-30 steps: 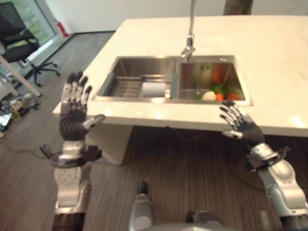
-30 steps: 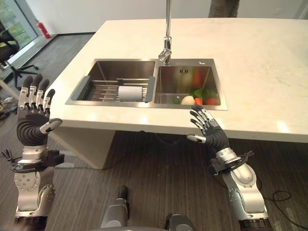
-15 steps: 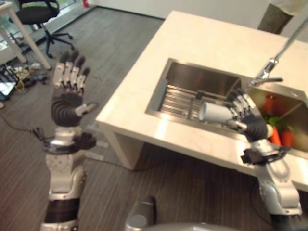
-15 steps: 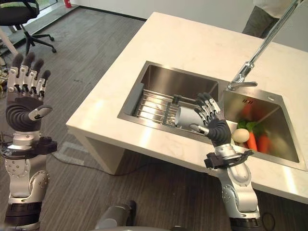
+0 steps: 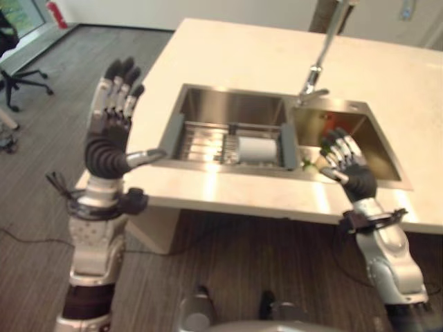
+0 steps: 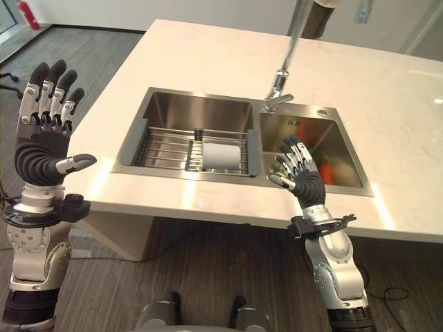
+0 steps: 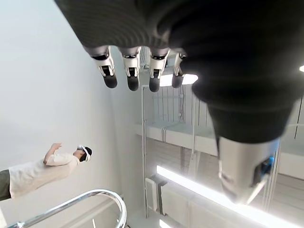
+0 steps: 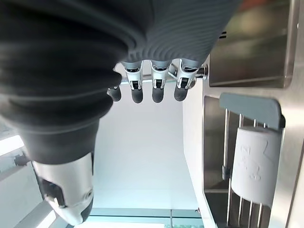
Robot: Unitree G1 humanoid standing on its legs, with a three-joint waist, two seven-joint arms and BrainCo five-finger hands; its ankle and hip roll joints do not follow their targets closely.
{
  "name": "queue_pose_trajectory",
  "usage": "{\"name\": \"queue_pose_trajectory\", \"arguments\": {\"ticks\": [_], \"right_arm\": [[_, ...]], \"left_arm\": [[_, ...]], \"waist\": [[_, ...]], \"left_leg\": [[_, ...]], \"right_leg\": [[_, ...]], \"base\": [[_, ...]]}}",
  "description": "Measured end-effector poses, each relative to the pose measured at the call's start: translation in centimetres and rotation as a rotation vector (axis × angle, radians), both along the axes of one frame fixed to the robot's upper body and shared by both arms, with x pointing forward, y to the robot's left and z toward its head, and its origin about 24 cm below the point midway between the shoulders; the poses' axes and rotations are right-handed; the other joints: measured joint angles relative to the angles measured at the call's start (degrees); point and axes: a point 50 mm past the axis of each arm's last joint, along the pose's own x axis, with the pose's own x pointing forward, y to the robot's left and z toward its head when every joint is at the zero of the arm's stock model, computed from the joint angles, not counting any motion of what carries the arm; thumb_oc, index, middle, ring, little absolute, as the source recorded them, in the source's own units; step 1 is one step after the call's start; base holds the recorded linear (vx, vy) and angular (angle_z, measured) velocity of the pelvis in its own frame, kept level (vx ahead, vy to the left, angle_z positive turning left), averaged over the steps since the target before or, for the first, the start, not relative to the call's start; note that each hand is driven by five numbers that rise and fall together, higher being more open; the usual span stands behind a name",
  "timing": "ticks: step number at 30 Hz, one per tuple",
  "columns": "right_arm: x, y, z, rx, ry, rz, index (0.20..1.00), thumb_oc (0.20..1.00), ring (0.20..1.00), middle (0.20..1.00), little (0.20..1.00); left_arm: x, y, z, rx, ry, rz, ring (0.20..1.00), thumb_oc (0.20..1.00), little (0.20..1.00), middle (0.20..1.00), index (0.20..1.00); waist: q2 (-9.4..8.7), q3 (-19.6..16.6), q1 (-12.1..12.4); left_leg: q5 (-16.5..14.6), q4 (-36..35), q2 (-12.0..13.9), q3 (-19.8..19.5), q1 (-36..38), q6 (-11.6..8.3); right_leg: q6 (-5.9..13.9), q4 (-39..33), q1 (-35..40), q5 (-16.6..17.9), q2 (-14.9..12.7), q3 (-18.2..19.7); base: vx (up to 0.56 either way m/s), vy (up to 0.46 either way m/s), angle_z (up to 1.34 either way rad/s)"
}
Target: Place the dishes in the dishwasher.
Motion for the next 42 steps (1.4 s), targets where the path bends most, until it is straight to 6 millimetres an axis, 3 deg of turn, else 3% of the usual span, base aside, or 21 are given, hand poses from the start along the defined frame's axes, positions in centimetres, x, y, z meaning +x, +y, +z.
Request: {"name": "queue_pose_trajectory", "arguments": {"ticks": [4, 7, 10, 11, 13, 15, 18, 20, 25, 32, 34, 42], "right_arm": [[0.0, -0.9, 0.2, -0.054, 0.013, -0.008, 1.000, 1.000, 1.000, 1.000, 1.000], [0.0, -1.5, 0.6, -0.117, 0.018, 0.009, 1.000, 1.000, 1.000, 1.000, 1.000], [0.0, -1.3, 0.4, -0.120, 0.027, 0.031, 1.000, 1.000, 1.000, 1.000, 1.000], [0.0, -1.2, 0.3, -0.123, 0.029, 0.037, 1.000, 1.000, 1.000, 1.000, 1.000], [0.0, -1.8, 0.7, -0.155, 0.026, 0.040, 1.000, 1.000, 1.000, 1.000, 1.000], [0.3, -1.6, 1.0, -0.198, 0.037, 0.072, 1.000, 1.000, 1.000, 1.000, 1.000], [0.8, -0.4, 1.1, -0.210, 0.037, 0.131, 1.000, 1.000, 1.000, 1.000, 1.000], [0.8, -0.4, 1.0, -0.212, 0.048, 0.134, 1.000, 1.000, 1.000, 1.000, 1.000], [1.2, -0.3, 1.3, -0.233, 0.059, 0.160, 1.000, 1.000, 1.000, 1.000, 1.000], [1.3, -0.6, 1.6, -0.275, 0.063, 0.190, 1.000, 1.000, 1.000, 1.000, 1.000], [1.3, -0.7, 1.5, -0.287, 0.081, 0.203, 1.000, 1.000, 1.000, 1.000, 1.000], [1.4, -1.1, 1.9, -0.300, 0.071, 0.204, 1.000, 1.000, 1.000, 1.000, 1.000]], "left_arm": [[0.6, -1.0, -1.1, -0.002, 0.093, -0.041, 1.000, 1.000, 1.000, 1.000, 1.000], [0.4, -0.8, -2.1, 0.004, 0.138, -0.029, 1.000, 1.000, 1.000, 1.000, 1.000], [0.8, -0.6, -2.7, 0.040, 0.164, 0.015, 1.000, 1.000, 1.000, 1.000, 1.000], [0.9, -0.6, -2.5, 0.085, 0.156, 0.039, 1.000, 1.000, 1.000, 1.000, 1.000], [2.1, 0.3, -0.3, 0.302, 0.099, 0.138, 1.000, 1.000, 1.000, 1.000, 1.000], [5.2, 0.9, 0.8, 0.490, 0.137, 0.253, 1.000, 1.000, 1.000, 1.000, 1.000], [7.4, 0.9, -0.2, 0.580, 0.267, 0.300, 1.000, 1.000, 1.000, 1.000, 1.000], [8.5, 2.4, -2.4, 0.586, 0.432, 0.361, 1.000, 1.000, 1.000, 1.000, 1.000], [10.6, 2.6, -3.7, 0.668, 0.624, 0.379, 1.000, 1.000, 1.000, 1.000, 1.000], [11.8, 4.1, -5.4, 0.721, 0.812, 0.410, 1.000, 1.000, 1.000, 1.000, 1.000], [12.1, 5.0, -6.9, 0.750, 0.909, 0.435, 1.000, 1.000, 1.000, 1.000, 1.000], [12.8, 4.9, -7.1, 0.839, 0.957, 0.472, 1.000, 1.000, 1.000, 1.000, 1.000]], "waist": [[2.05, -0.6, -1.3], [2.69, -0.6, -1.7], [4.53, -0.6, -2.6], [5.12, -0.6, -2.5], [6.13, -0.8, -2.5], [7.52, -2.0, -3.2], [6.89, -3.3, -4.4], [6.57, -3.4, -5.7], [6.41, -3.3, -6.7], [6.82, -3.3, -10.0], [7.30, -3.3, -10.8], [7.97, -3.1, -12.0]], "left_leg": [[0.9, -2.8, 0.6, 0.2, 3.2, -1.39], [1.1, -3.8, -0.2, -0.8, 5.6, -1.58], [0.7, -3.3, -0.5, -3.4, 5.4, -1.61], [0.4, -4.5, -0.5, -3.3, 6.0, -2.12], [0.0, -4.8, -2.2, -3.1, 6.0, -1.89], [-1.6, -2.9, -4.1, -2.2, 6.2, 0.69], [-1.7, -2.7, -5.4, -0.7, 6.4, 1.47], [-1.8, -2.8, -5.2, -0.2, 6.7, 1.53], [-1.9, -2.9, -3.8, 1.1, 7.6, 1.20], [-1.9, -3.8, -3.1, 3.0, 8.2, 0.53], [-1.8, -4.0, -2.6, 3.8, 9.1, 0.32], [-1.7, -5.0, -2.4, 4.8, 10.1, 0.02]], "right_leg": [[-1.83, 3.9, -1.0, -2.8, 1.8, 1.6], [-2.04, 5.9, -1.4, -4.1, 1.8, 4.4], [-2.04, 6.9, -1.7, -4.3, 1.8, 4.8], [-1.88, 6.8, -1.6, -4.2, 1.6, 4.7], [-0.56, 5.5, -0.6, -3.9, -0.9, 4.5], [1.13, 4.2, 1.0, -2.9, -3.0, 4.7], [2.77, 2.6, 0.9, -1.2, -3.7, 6.1], [2.80, 1.9, 1.2, -0.7, -3.4, 6.5], [2.46, 1.4, 1.3, -0.5, -1.9, 7.5], [2.30, 1.7, -0.1, -0.9, -1.0, 9.1], [1.85, 1.7, 0.1, -0.4, -0.4, 9.7], [1.65, 1.8, 0.0, -0.4, 0.4, 10.5]], "base": [[0.04, -0.169, -0.25], [0.02, 0.045, -0.38], [0.01, 0.102, -0.09], [0.03, 0.210, 0.15], [0.07, 0.341, 0.21], [0.06, 0.229, 0.05], [0.03, 0.109, -0.19], [0.03, 0.076, -0.18], [0.02, 0.045, -0.16], [0.02, 0.037, -0.15], [0.02, 0.031, -0.25], [0.01, 0.006, -0.07]]}}
